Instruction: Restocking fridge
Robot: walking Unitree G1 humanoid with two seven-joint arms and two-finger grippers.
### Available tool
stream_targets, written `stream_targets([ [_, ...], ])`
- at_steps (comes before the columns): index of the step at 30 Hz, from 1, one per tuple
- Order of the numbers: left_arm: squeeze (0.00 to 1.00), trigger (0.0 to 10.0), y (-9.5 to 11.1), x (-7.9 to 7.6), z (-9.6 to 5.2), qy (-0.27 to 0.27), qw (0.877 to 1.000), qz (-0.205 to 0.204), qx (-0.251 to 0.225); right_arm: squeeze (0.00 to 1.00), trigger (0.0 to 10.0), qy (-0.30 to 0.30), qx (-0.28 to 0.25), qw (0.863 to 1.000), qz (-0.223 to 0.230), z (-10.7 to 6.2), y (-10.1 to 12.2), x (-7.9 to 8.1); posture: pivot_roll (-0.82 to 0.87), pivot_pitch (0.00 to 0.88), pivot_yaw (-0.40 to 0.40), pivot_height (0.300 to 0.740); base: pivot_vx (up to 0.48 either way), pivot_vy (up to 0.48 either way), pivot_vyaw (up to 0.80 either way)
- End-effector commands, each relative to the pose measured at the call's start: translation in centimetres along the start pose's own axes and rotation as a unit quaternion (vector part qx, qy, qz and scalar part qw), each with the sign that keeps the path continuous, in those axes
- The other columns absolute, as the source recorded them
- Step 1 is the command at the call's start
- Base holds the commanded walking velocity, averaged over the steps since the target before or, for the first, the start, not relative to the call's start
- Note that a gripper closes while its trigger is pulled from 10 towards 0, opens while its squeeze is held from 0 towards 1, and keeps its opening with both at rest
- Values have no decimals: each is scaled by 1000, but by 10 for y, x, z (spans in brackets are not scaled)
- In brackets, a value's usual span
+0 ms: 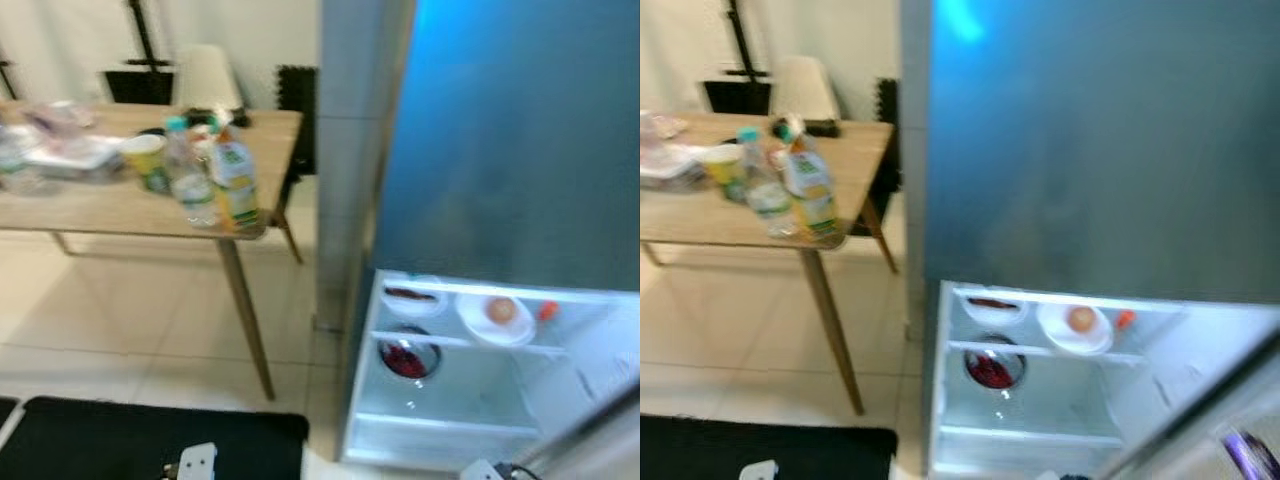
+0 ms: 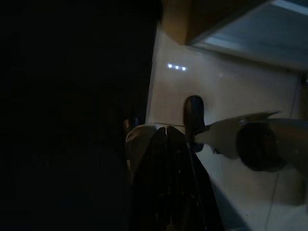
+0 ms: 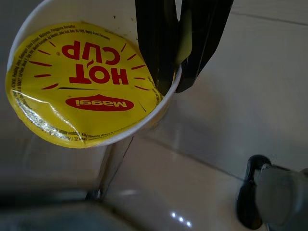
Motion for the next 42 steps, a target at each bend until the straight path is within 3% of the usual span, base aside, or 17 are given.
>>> stream_targets([
  [1, 0, 10000, 1, 1, 0, 3, 1000, 7, 0, 0, 10000, -2, -5, 1000, 1, 0, 3, -2, -71, 0, -17, 740, 0, 0, -750],
  [7, 0, 10000, 1, 0, 0, -2, 1000, 9, -1, 0, 10000, -6, -11, 1000, 1, 0, 5, -3, -71, 0, -17, 740, 0, 0, -250],
  [27, 0, 10000, -3, -3, 0, -8, 1000, 10, 6, 0, 10000, -4, -17, 1000, 4, 0, 8, -4, -73, 0, -17, 740, 0, -463, 0],
  [31, 0, 10000, -3, -1, 0, 1, 1000, 9, 6, 0, 10000, -3, -22, 1000, 3, 0, 10, -4, -72, 0, -18, 740, 0, -89, 0],
  [38, 0, 10000, -3, 0, 0, 6, 1000, 11, 8, 0, 10000, 7, -61, 998, -1, 0, 28, -2, -72, 0, -18, 740, 0, 0, 0],
  [42, 0, 10000, -3, 0, 0, 5, 1000, 10, 6, 0, 10000, 17, -109, 994, -17, -1, 54, -3, -74, 3, -22, 740, 0, 0, 0],
])
Point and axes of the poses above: a point about 5 cm out from each wrist's last joint towards the gripper, its own z axis pointing out of the wrist towards the gripper, its own y axis along the axis of the wrist's last joint, x = y × z, the point moved 2 cm from there along z, pointing out of the wrist towards the gripper, and after that the axes turned 3 degrees about z, right-handed, at the moved point
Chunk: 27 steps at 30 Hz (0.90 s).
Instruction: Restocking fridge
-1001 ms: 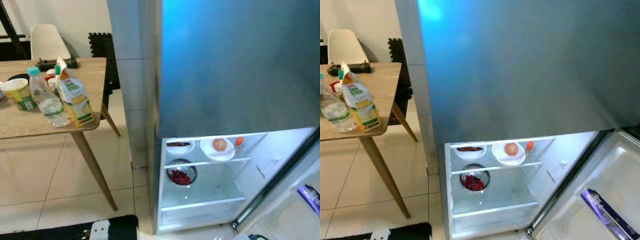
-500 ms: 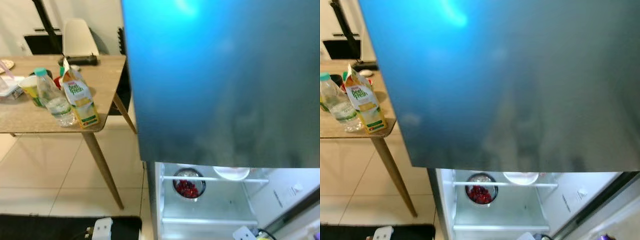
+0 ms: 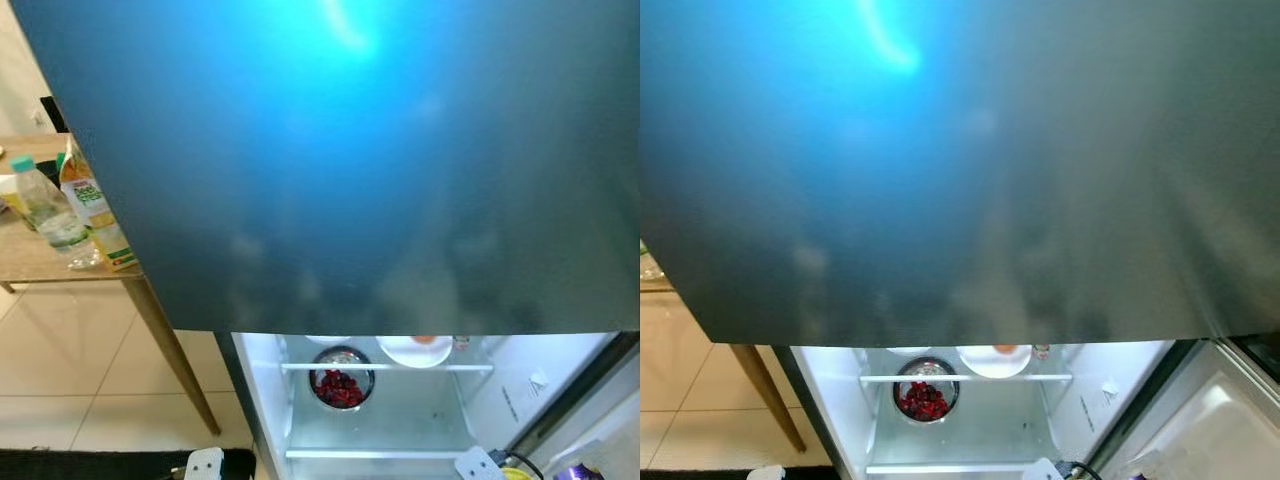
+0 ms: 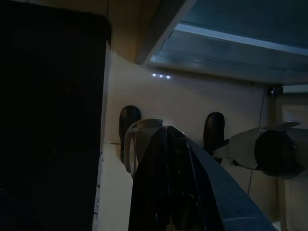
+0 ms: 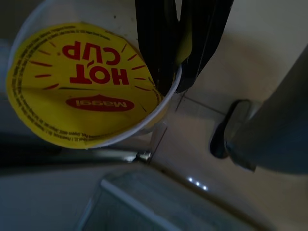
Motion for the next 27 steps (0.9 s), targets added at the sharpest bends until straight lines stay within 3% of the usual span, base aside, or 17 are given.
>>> stream_targets([
  [1, 0, 10000, 0, 3, -1, 4, 1000, 2, 0, 0, 10000, 12, -50, 999, -9, 2, 26, 0, -74, 3, -22, 740, 0, 0, 0],
  [3, 0, 10000, 2, 0, 0, -6, 1000, 12, -5, 0, 10000, 32, -89, 996, -5, 3, 45, 3, -74, 3, -22, 740, 0, 0, 0],
  [8, 0, 10000, 7, -7, 2, -25, 999, 46, -15, 0, 10000, 65, -134, 989, -9, 2, 68, 8, -74, 3, -22, 740, 0, 0, 0],
  [12, 0, 10000, 27, -20, 6, -56, 991, 116, -45, 0, 10000, 105, -173, 978, -53, -1, 87, 17, -73, 9, -25, 740, 0, 0, 0],
  [13, 0, 10000, 27, -20, 6, -56, 991, 116, -45, 0, 10000, 105, -173, 978, -53, -1, 87, 17, -73, 9, -25, 740, 0, 0, 0],
  [16, 0, 10000, 43, -28, 9, -68, 981, 166, -68, 0, 10000, 117, -164, 973, -114, -1, 88, 21, -75, 10, -24, 740, 0, 0, 0],
  [22, 0, 10000, 56, -45, 12, -97, 960, 247, -86, 0, 10000, 109, -182, 966, -150, -3, 102, 12, -86, 10, -19, 740, 0, 0, 0],
  [27, 0, 10000, 62, -52, 12, -108, 950, 274, -101, 0, 10000, 111, -199, 959, -170, -7, 112, 5, -88, 10, -16, 740, 0, 0, 0],
])
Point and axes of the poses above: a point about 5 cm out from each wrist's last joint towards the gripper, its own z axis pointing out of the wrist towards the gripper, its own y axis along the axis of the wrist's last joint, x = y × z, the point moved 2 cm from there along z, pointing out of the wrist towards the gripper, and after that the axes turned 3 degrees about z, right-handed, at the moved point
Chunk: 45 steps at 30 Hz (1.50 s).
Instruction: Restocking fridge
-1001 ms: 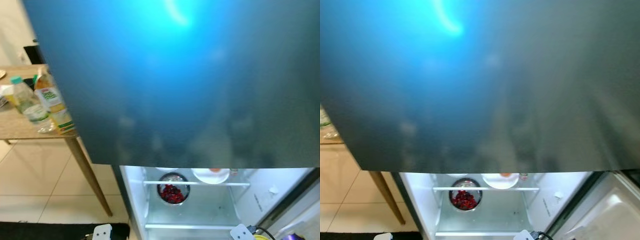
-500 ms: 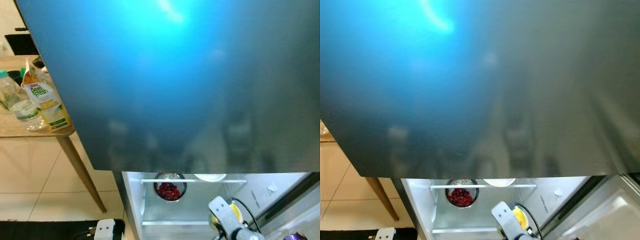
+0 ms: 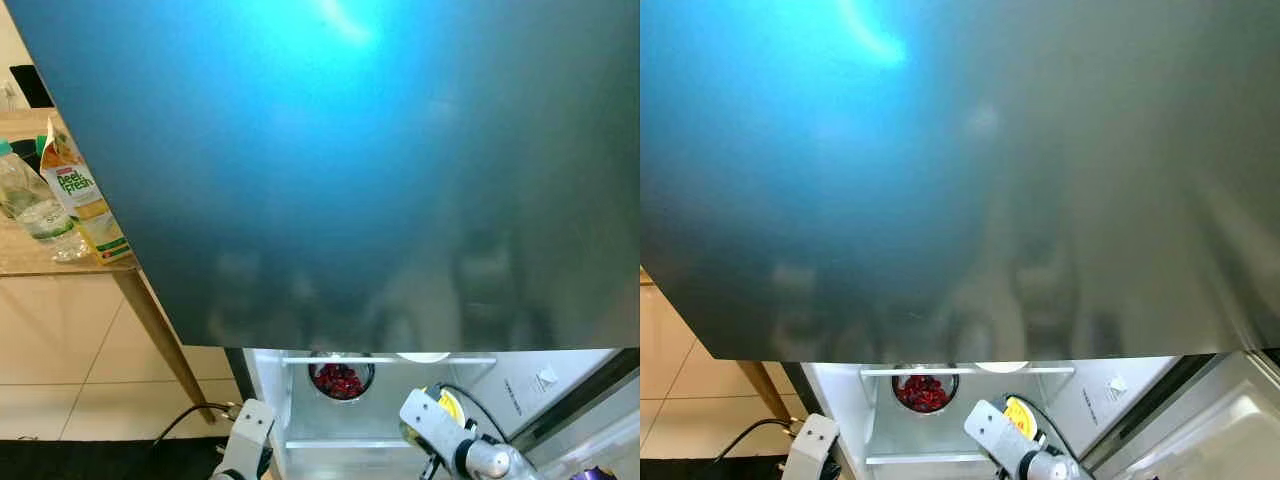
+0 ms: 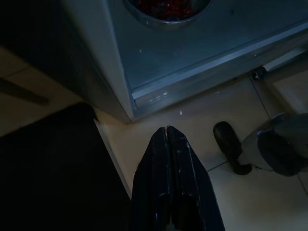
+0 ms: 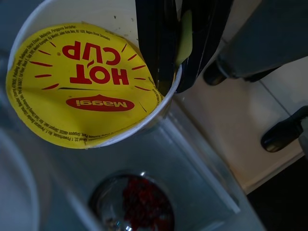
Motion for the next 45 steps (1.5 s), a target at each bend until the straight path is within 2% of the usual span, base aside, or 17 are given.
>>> stream_targets([
  [1, 0, 10000, 8, -4, 3, -9, 999, 27, -15, 0, 10000, 8, -15, 1000, -21, -1, 9, -6, -88, 10, -16, 740, 0, 0, 0],
  [4, 0, 10000, 15, -5, 5, -11, 998, 53, -28, 0, 10000, 9, -21, 999, -45, -2, 16, -15, -90, 9, -18, 740, 0, 0, 0],
  [12, 0, 10000, 31, -7, 8, 4, 996, 63, -68, 0, 10000, 13, -24, 997, -68, -4, 28, -30, -86, 13, -19, 725, 0, 0, 0],
  [21, 0, 10000, 54, -24, 14, -17, 988, 101, -118, 0, 10000, 44, -51, 994, -84, -5, 47, -36, -83, 17, -25, 685, 0, 0, 0],
  [24, 0, 10000, 67, -33, 17, -26, 983, 113, -146, 0, 10000, 69, -59, 991, -94, -8, 52, -37, -83, 17, -25, 670, 0, 0, 0],
  [32, 0, 10000, 83, -42, 19, -28, 974, 134, -180, 0, 10000, 102, -87, 985, -112, -17, 70, -46, -83, 16, -27, 635, 0, 0, 0],
  [45, 0, 10000, 87, -41, 19, -20, 972, 140, -188, 0, 10000, 105, -86, 977, -162, -26, 84, -53, -82, 19, -24, 575, 0, 0, 0],
])
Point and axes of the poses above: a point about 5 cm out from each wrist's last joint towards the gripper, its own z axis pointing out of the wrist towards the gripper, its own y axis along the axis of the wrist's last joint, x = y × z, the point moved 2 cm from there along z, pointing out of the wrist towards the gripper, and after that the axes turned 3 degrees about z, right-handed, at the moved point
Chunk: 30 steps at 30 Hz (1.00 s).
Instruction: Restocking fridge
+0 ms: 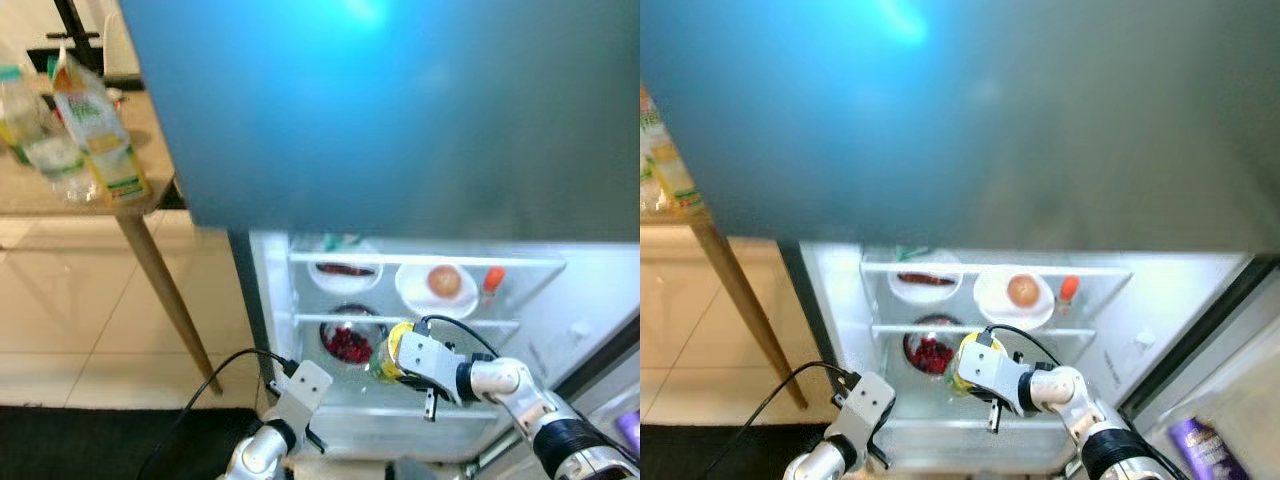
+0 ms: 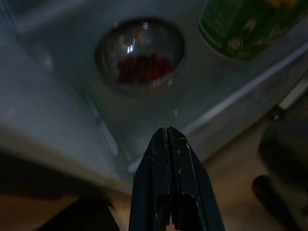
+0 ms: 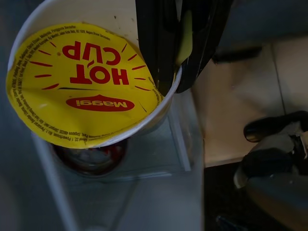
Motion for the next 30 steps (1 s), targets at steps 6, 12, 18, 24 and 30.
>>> stream_targets([
  [6, 0, 10000, 3, -3, 1, -1, 1000, 9, -10, 0, 10000, 9, 21, 999, -25, -7, 0, -3, -82, 19, -24, 545, 0, 0, 0],
  [12, 0, 10000, 11, -1, 4, 6, 1000, 14, -27, 0, 10000, 23, 37, 998, -49, -11, 2, -3, -81, 19, -26, 510, 0, 0, 0],
  [18, 0, 10000, 15, -1, 6, 9, 999, 18, -35, 0, 10000, 34, 28, 997, -60, -16, 9, -3, -83, 18, -23, 480, 0, 0, 0],
  [24, 0, 10000, 16, -1, 6, 9, 999, 22, -38, 0, 10000, 47, -5, 997, -63, -25, 26, -6, -83, 18, -23, 455, 0, 0, 0],
  [30, 0, 10000, 16, -1, 6, 11, 999, 25, -39, 0, 10000, 38, 55, 994, -85, -30, 12, -12, -87, 12, -27, 430, 0, 0, 0],
])
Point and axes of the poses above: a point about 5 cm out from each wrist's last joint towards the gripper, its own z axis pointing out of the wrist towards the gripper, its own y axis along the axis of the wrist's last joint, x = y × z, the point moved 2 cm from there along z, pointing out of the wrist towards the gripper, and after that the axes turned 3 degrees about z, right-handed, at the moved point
